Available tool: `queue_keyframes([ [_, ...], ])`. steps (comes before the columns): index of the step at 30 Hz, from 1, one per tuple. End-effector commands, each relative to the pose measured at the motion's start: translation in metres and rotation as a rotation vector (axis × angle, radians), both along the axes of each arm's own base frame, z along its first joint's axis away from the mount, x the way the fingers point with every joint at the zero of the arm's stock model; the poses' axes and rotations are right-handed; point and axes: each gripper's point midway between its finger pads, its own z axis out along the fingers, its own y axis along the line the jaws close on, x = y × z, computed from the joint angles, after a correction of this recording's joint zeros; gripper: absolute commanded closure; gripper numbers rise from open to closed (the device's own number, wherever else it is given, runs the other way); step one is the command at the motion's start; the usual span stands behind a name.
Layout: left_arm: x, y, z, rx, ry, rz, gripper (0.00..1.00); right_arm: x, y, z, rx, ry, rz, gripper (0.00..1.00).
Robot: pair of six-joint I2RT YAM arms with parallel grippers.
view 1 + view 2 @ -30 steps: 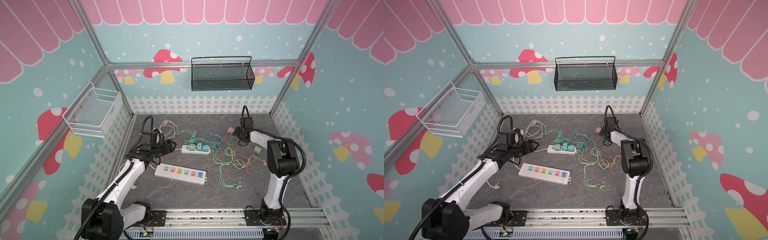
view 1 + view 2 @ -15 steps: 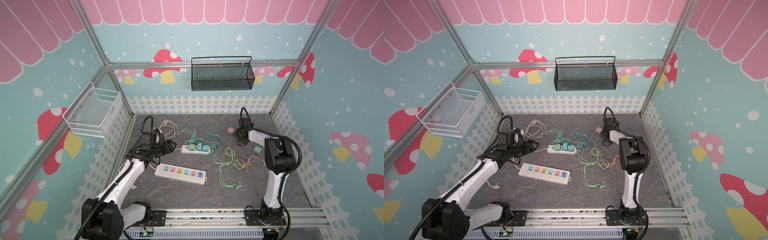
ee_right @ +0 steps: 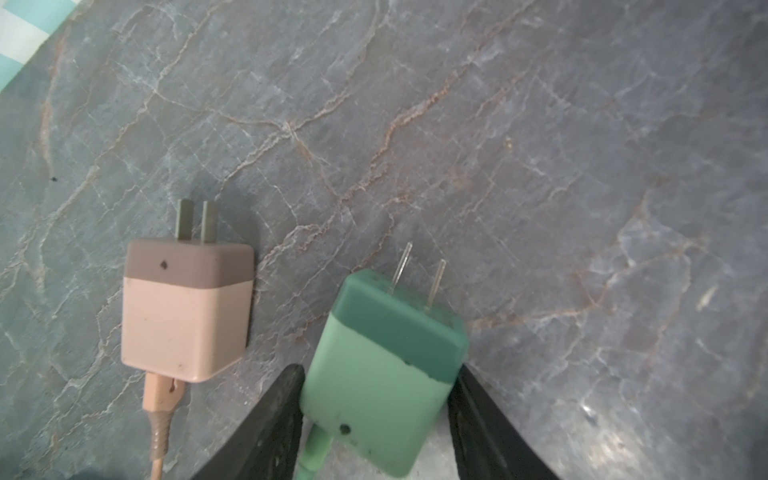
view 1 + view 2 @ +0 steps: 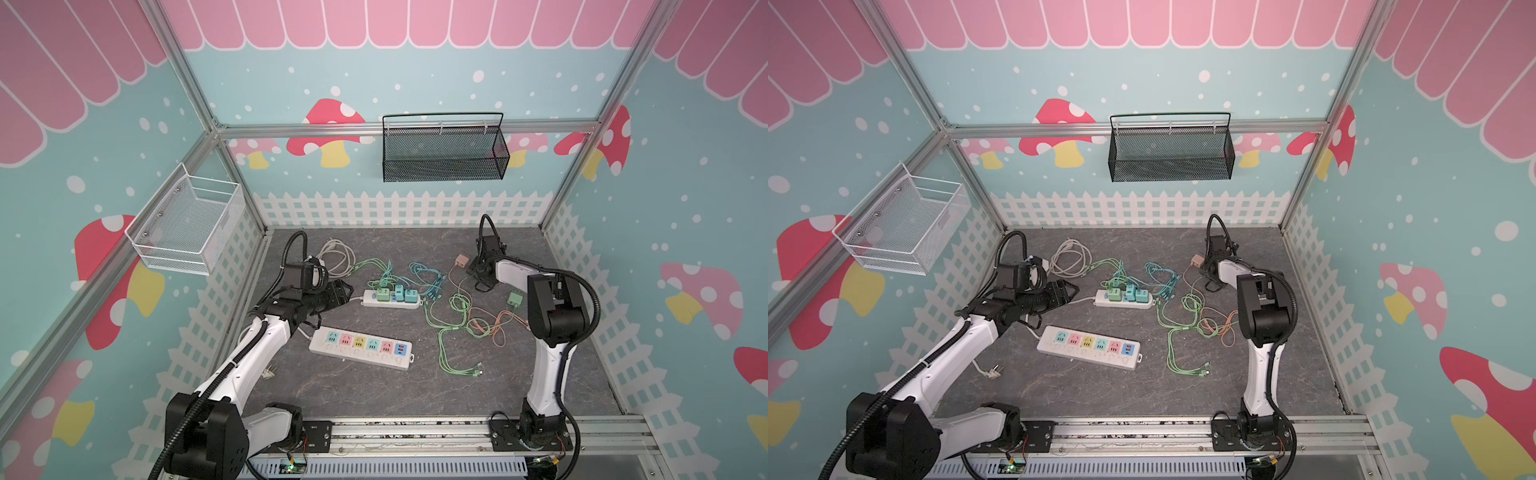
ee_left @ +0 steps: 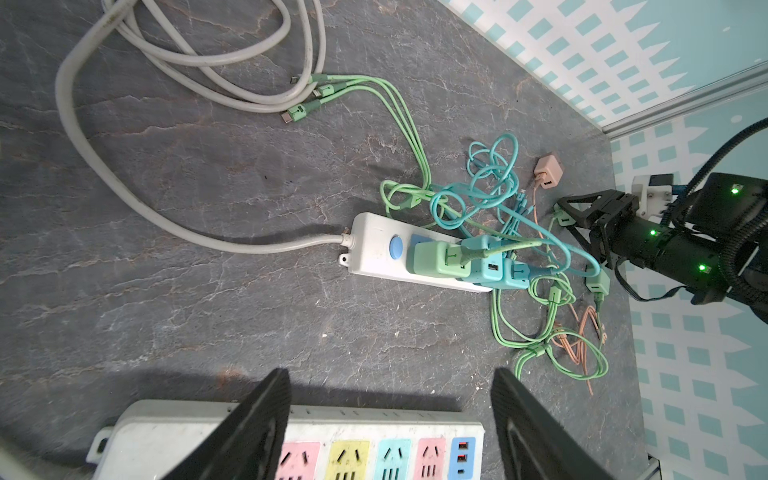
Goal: Insert the plug
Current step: 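Grasp the light green cube charger with the right gripper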
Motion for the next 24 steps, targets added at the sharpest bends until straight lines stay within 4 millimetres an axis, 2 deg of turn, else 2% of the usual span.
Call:
queue_keyframes([
  [1, -0.001, 0.000, 0.005, 0.005, -0.005, -0.019, 0.24, -0.007, -0.006, -0.021, -0.047, 0.059, 0.025, 0.43],
  [6, -0.001, 0.000, 0.004, 0.006, -0.003, -0.019, 0.24, -0.006, -0.013, -0.016, -0.117, 0.058, 0.061, 0.46],
  [14, -0.002, 0.000, 0.003, 0.003, 0.002, -0.021, 0.24, -0.001, -0.014, 0.020, -0.244, -0.018, 0.231, 0.54],
  [22, -0.001, -0.002, 0.004, -0.009, 0.003, -0.027, 0.24, -0.010, 0.010, 0.046, -0.233, -0.084, 0.449, 0.59],
  [24, -0.001, -0.003, 0.005, -0.015, 0.004, -0.028, 0.24, -0.017, 0.018, 0.040, -0.204, -0.071, 0.496, 0.60],
])
